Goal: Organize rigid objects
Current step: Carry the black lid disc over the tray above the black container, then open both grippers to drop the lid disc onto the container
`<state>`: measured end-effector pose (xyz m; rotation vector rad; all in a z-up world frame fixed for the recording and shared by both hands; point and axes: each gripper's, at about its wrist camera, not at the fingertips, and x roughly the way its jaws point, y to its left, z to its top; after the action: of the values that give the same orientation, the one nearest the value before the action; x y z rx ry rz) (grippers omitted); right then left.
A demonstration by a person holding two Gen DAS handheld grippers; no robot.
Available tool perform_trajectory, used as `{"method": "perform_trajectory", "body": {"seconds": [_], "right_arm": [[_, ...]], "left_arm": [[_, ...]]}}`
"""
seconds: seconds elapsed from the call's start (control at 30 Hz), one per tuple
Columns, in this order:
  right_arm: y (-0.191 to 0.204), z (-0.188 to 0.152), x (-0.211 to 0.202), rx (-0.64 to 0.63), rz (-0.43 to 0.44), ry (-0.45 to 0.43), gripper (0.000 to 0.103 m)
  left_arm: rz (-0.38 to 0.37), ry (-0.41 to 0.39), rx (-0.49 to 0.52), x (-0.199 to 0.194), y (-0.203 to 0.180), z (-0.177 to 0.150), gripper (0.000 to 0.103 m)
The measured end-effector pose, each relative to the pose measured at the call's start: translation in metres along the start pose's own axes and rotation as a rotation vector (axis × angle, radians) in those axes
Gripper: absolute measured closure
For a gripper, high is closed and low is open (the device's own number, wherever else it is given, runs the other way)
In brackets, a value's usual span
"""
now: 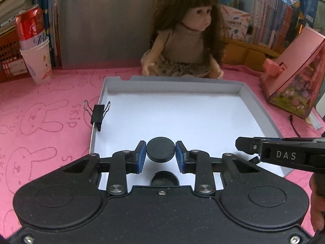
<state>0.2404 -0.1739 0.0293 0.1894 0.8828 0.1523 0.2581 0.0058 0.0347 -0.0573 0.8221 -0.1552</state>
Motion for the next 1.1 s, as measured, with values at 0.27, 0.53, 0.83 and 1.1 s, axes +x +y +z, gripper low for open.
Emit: {"method": "perform_trajectory", "body": {"seconds": [0.27,0.53,0.83,1.1], "right_arm": [[-0.002,0.001,0.011,-0.015,-0.025,0.012,0.066],[0.0,-0.001,0.018,-0.035,-0.038,0.032,0.065],[0.002,-0.001,0.016,-0.05,-0.039,0.023,0.062],[0.004,0.0,-0.006,-0.062,-0.027,-0.038,0.037]], "left_arm": [[0.016,0.02,0.026,0.01,-0.004,-0.006,0.074],[0.025,0.028,0.04,0.018,-0.007,-0.01,0.074],[0.018,0.022,0.04,0.015,-0.009,-0.009,0.071],[0.005,-0.034,0.058,-0.012,-0.009,-0.007,0.049]]}}
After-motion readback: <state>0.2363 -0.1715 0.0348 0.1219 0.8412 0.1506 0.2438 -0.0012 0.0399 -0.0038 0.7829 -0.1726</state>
